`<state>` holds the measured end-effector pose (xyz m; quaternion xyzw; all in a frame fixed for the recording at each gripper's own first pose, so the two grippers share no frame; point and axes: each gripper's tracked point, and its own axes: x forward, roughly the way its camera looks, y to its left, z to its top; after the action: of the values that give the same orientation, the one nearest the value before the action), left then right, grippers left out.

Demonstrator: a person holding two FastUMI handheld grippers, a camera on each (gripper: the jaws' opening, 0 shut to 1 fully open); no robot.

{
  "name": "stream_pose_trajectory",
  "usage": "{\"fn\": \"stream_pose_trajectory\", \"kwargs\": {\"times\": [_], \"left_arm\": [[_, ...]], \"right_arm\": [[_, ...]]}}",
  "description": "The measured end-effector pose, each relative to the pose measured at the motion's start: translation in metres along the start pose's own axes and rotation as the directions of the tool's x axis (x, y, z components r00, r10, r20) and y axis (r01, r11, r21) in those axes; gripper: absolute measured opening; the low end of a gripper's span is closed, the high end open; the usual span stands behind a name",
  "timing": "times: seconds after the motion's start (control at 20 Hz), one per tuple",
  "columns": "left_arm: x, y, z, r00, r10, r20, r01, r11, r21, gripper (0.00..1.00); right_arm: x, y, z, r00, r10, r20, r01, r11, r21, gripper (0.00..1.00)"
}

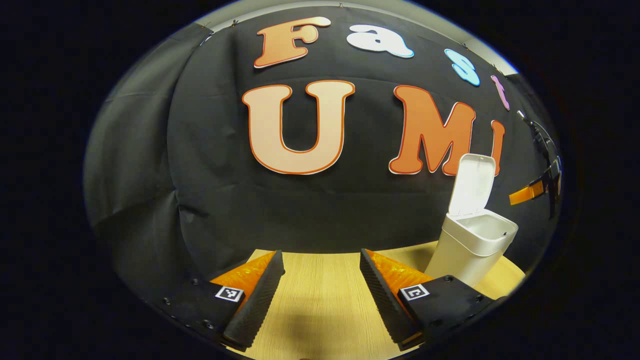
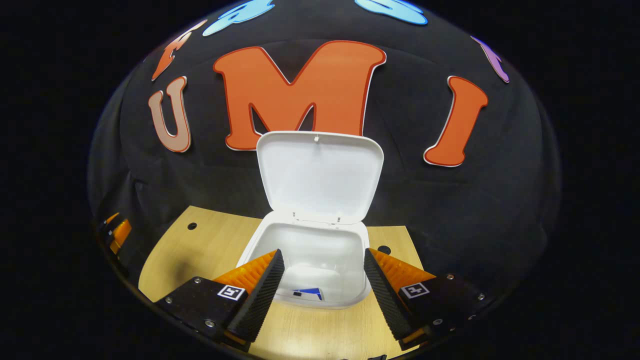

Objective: Press the lid of the desktop garbage bin to open it, pick up the crumpled paper on the desktop and throw it into the bin, then pick up the pop can on the desktop and drop it into the bin, and finally close the garbage bin lid.

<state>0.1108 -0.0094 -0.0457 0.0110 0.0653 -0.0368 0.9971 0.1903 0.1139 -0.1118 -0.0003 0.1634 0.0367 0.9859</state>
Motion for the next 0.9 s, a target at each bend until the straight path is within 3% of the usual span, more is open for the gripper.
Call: {"fn": "stream_pose_trajectory", "kwargs": {"times": [0.2, 0.45, 0.7, 0.9], "left_arm": [[0.002, 0.002, -0.003, 1.0, -0.004, -0.002, 0.004, 1.0, -0.018, 0.98], [0.002, 0.006, -0.007, 1.0, -0.003, -0.002, 0.003, 0.999, -0.035, 0.98], [0.0, 0.017, -0.008, 1.0, 0.019, -0.004, -0.02, 0.999, -0.032, 0.98], [-0.001, 0.022, -0.009, 0.999, 0.04, -0.006, -0.04, 0.999, -0.031, 0.95]], "right_arm": [[-0.009, -0.009, 0.04, 0.999, -0.033, 0.04, 0.034, 0.999, -0.042, 0.97], [-0.014, 0.006, 0.096, 0.997, -0.01, 0.078, 0.016, 0.997, -0.074, 0.97], [-0.009, 0.002, 0.153, 0.993, -0.043, 0.112, 0.06, 0.987, -0.151, 0.97], [0.011, 0.011, 0.175, 0.997, -0.019, 0.079, 0.028, 0.994, -0.103, 0.98]]}}
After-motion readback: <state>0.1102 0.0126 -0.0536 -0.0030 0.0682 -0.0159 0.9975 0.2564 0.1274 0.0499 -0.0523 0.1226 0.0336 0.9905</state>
